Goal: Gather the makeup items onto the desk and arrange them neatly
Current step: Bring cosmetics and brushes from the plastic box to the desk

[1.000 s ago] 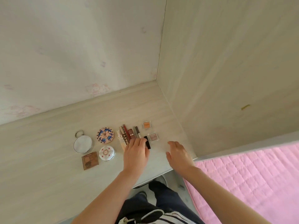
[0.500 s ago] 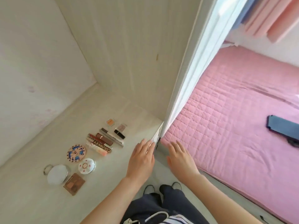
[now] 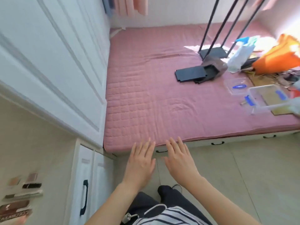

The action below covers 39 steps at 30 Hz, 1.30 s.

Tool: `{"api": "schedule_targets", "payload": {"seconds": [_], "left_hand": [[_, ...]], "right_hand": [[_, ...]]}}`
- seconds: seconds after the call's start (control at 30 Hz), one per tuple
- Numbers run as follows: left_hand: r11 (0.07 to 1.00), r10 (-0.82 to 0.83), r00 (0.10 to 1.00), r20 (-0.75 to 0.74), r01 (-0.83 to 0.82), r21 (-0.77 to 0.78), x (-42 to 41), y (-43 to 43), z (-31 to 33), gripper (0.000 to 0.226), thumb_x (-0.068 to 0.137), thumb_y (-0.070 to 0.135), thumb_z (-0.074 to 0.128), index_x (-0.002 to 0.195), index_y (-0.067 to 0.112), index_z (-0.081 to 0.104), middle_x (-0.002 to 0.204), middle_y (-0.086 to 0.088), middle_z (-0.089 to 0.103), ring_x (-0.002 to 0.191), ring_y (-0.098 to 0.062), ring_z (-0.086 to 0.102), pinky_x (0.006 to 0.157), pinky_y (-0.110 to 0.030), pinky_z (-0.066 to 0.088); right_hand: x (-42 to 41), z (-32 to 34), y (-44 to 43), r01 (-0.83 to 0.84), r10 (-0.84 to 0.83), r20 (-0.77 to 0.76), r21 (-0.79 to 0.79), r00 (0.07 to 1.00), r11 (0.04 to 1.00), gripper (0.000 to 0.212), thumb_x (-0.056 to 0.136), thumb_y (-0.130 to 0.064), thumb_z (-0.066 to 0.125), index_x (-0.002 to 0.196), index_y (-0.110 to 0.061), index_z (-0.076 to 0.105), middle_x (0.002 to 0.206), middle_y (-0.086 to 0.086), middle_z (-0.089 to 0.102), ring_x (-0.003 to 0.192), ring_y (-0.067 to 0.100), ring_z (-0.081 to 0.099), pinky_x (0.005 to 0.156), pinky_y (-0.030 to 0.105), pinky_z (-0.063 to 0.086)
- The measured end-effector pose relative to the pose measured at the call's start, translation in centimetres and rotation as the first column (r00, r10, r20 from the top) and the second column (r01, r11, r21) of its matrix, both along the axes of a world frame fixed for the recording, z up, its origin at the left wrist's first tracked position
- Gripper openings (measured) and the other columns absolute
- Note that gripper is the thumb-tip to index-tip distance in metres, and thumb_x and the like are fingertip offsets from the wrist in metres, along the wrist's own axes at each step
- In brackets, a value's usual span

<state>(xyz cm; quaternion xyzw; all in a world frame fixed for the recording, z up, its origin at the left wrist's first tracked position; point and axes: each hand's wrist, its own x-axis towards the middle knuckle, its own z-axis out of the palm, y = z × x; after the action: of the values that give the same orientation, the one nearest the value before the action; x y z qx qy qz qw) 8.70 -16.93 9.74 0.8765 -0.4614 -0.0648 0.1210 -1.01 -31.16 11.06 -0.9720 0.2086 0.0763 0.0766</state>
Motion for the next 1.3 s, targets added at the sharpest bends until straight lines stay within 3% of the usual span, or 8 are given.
{"api": "schedule_targets", "payload": {"seconds": [0.07,0.17,0.23,0.37,0.53,0.9,1.13,1.3], "left_hand": [[0.996,-0.085,0.996,0.006,0.085,0.003,-1.6,-3.7,-0.1,0.058,0.088,0.036,0.04,0.142,0.014,0.042,0.146,-0.007,0.044,0.137,-0.029,0.037,0.11,-0.047,0.026],[0.982,-0.19,0.982,0.014,0.19,0.012,-4.5,-9.3,-0.2,0.058,0.088,0.034,0.048,0.142,0.014,0.042,0.146,-0.006,0.045,0.139,-0.028,0.036,0.112,-0.048,0.031],[0.965,-0.262,0.965,0.001,0.262,-0.002,-6.7,-13.2,-0.5,0.057,0.09,0.031,0.053,0.142,0.013,0.042,0.147,-0.005,0.043,0.14,-0.027,0.032,0.113,-0.048,0.03],[0.918,-0.395,0.918,-0.022,0.396,0.003,-11.4,-20.3,-0.7,0.059,0.088,0.026,0.06,0.142,0.013,0.042,0.148,-0.003,0.042,0.143,-0.024,0.027,0.115,-0.046,0.027],[0.838,-0.545,0.838,-0.026,0.545,0.025,-16.8,-27.5,-0.3,0.059,0.085,0.023,0.063,0.14,0.013,0.045,0.147,-0.004,0.044,0.141,-0.025,0.031,0.115,-0.044,0.028],[0.65,-0.758,0.652,-0.002,0.755,0.084,-25.1,-42.5,-0.1,0.058,0.088,0.027,0.063,0.141,0.012,0.045,0.147,-0.006,0.043,0.141,-0.027,0.03,0.114,-0.045,0.026],[0.553,-0.831,0.556,-0.016,0.828,0.093,-29.7,-56.6,-0.4,0.059,0.087,0.025,0.064,0.14,0.011,0.045,0.146,-0.007,0.045,0.141,-0.029,0.032,0.113,-0.046,0.029],[0.508,-0.859,0.511,-0.02,0.857,0.083,-32.8,-64.6,0.1,0.058,0.087,0.026,0.064,0.14,0.012,0.045,0.145,-0.006,0.045,0.14,-0.028,0.033,0.114,-0.044,0.03]], "right_hand": [[-2.8,-0.4,-3.1,0.102,-0.101,-0.021,0.017,0.995,0.995,0.067,0.079,-0.04,0.07,0.132,-0.003,0.053,0.136,0.014,0.053,0.13,0.038,0.045,0.1,0.049,0.045],[-7.4,-1.6,-7.5,0.162,-0.161,-0.081,0.012,0.984,0.987,0.066,0.096,-0.043,0.02,0.147,-0.001,0.025,0.153,0.017,0.028,0.143,0.037,0.018,0.115,0.049,0.023],[-10.5,-2.0,-10.2,0.242,-0.241,-0.072,0.015,0.968,0.97,0.07,0.093,-0.042,0.004,0.148,0.0,0.019,0.154,0.017,0.023,0.145,0.035,0.012,0.116,0.047,0.016],[-16.7,-1.9,-14.4,0.478,-0.478,-0.002,0.016,0.878,0.878,0.06,0.094,-0.037,0.043,0.141,0.0,0.037,0.145,0.017,0.041,0.138,0.037,0.031,0.109,0.049,0.034],[-23.6,-1.1,-17.9,0.681,-0.682,0.006,0.057,0.731,0.73,0.061,0.087,-0.033,0.062,0.136,-0.002,0.046,0.14,0.016,0.048,0.133,0.037,0.041,0.103,0.049,0.042],[-33.1,-1.0,-28.1,0.872,-0.888,0.004,0.182,0.461,0.454,0.061,0.099,-0.036,0.036,0.15,-0.008,0.017,0.157,0.011,0.018,0.147,0.03,0.005,0.119,0.042,0.015],[-37.3,-0.5,-39.0,0.922,-0.933,-0.021,0.167,0.358,0.35,0.06,0.101,-0.036,0.032,0.15,-0.009,0.014,0.159,0.009,0.012,0.147,0.028,0.001,0.12,0.041,0.011],[-40.0,0.1,-46.1,0.936,-0.948,-0.008,0.162,0.317,0.312,0.058,0.098,-0.033,0.043,0.147,-0.006,0.026,0.155,0.013,0.025,0.146,0.032,0.012,0.117,0.045,0.02]]}}
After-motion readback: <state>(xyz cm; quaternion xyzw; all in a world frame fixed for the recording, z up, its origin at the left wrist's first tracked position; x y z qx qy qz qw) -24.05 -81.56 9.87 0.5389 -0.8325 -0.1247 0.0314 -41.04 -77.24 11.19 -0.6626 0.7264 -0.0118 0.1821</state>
